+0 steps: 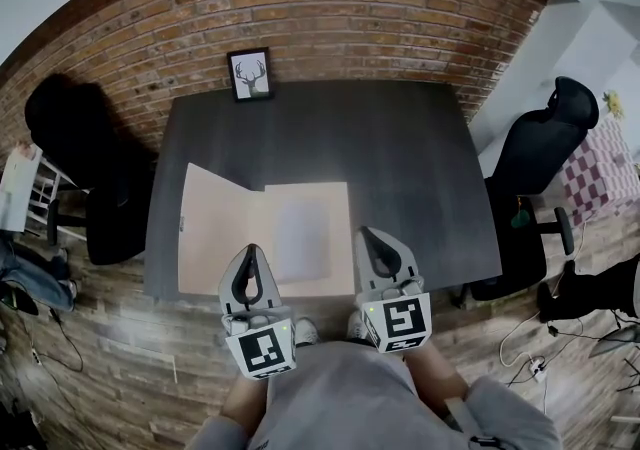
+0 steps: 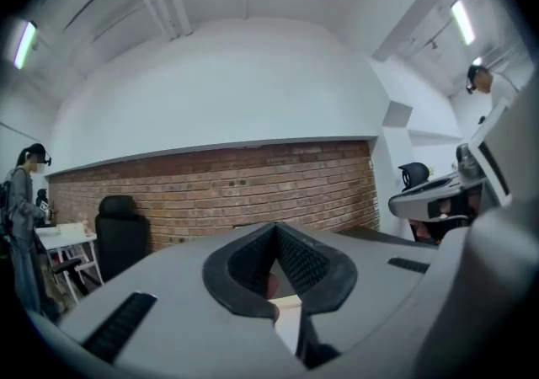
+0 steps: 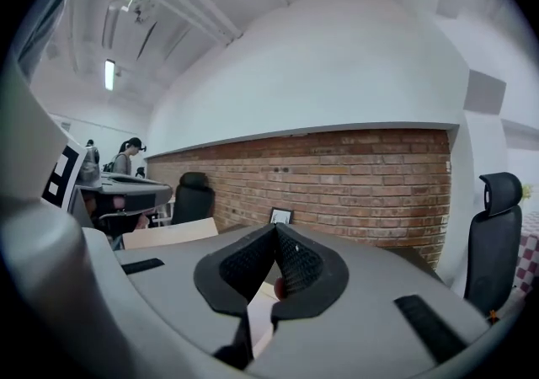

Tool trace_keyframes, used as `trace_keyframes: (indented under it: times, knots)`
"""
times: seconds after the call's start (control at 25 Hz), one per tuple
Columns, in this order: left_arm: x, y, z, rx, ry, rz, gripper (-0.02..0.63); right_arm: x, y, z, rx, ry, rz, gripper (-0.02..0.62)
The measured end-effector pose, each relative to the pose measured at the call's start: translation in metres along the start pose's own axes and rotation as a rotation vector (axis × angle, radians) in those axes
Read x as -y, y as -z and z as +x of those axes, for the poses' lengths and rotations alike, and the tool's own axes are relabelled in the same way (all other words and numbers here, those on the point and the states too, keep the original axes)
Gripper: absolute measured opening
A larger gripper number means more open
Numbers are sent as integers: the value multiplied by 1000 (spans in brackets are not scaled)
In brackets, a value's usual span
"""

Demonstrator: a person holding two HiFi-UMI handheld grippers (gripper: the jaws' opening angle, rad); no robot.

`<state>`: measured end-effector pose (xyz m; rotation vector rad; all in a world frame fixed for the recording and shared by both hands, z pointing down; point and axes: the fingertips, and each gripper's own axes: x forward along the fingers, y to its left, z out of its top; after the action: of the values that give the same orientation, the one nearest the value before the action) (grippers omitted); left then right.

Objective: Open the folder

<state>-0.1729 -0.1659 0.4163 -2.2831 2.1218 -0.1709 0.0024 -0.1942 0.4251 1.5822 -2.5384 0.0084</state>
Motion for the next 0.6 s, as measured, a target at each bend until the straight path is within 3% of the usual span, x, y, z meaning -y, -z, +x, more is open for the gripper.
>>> trace_keyframes:
  times: [0.24,0.6]
  knots:
    - [14,0,4,4,71,-58,2,1,-6,-6,28,14,1,0]
    - [22,-2,7,3,89,-63,2,2,-9,-8,60,16,-1,-2]
